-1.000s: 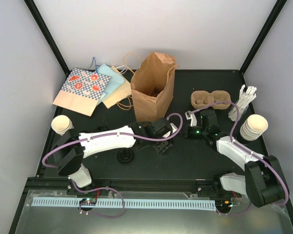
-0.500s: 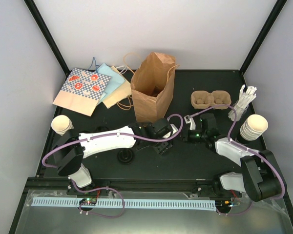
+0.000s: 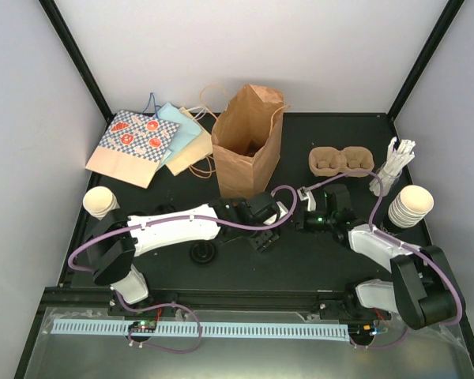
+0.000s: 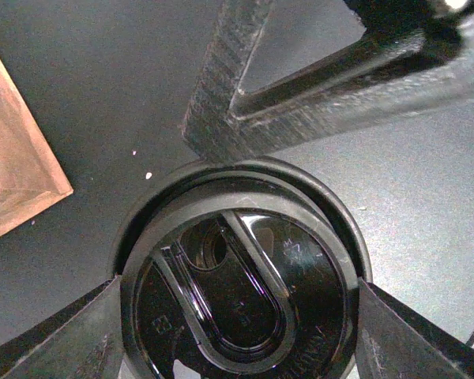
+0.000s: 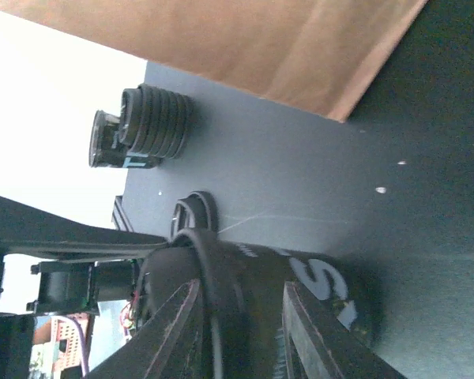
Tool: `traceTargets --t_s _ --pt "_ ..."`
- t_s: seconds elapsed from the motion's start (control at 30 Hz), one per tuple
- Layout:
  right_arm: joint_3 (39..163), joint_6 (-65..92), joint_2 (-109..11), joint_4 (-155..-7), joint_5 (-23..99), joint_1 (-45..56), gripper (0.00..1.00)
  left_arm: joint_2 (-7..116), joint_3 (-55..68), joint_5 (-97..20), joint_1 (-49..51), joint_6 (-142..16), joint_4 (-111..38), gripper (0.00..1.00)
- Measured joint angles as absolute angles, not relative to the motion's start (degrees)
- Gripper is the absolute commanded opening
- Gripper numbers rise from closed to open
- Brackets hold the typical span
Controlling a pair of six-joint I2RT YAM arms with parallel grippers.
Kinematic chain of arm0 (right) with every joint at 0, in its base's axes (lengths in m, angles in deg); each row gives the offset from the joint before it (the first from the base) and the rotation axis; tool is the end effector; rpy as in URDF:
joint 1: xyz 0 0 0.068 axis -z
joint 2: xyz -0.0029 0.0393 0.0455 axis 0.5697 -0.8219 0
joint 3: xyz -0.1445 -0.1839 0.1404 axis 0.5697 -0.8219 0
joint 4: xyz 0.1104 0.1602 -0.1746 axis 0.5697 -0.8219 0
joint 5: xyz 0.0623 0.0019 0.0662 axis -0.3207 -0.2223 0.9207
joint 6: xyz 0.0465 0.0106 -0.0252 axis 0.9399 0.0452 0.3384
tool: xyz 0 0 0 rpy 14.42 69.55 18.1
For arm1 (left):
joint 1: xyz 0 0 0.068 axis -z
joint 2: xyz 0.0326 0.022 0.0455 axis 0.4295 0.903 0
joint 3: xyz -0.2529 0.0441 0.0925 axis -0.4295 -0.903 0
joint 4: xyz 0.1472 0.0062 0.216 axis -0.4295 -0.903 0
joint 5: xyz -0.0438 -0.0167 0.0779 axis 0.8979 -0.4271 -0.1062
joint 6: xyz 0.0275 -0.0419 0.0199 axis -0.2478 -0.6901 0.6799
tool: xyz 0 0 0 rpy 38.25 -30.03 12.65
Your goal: Pack the takeout coffee
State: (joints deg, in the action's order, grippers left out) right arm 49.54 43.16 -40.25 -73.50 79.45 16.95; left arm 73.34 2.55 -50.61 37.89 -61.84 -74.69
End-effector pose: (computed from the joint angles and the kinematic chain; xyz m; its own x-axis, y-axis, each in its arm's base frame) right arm 0.2022 0.0933 0.1582 -0.9467 0.1020 -0.3054 -0.2232 0.4756 0.8509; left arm 0.1532 -0.2998 0.2286 -0.5478 0.6862 -0.4786 0.7912 0.6108 -0.0300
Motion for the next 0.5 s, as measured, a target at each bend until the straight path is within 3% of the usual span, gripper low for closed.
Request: traceTargets --t_s 0.5 --pt "51.5 41.4 -36.7 -78.9 80.0 16.4 0.31 73.4 2.6 -50.6 37.9 -61.8 -74.7 0.49"
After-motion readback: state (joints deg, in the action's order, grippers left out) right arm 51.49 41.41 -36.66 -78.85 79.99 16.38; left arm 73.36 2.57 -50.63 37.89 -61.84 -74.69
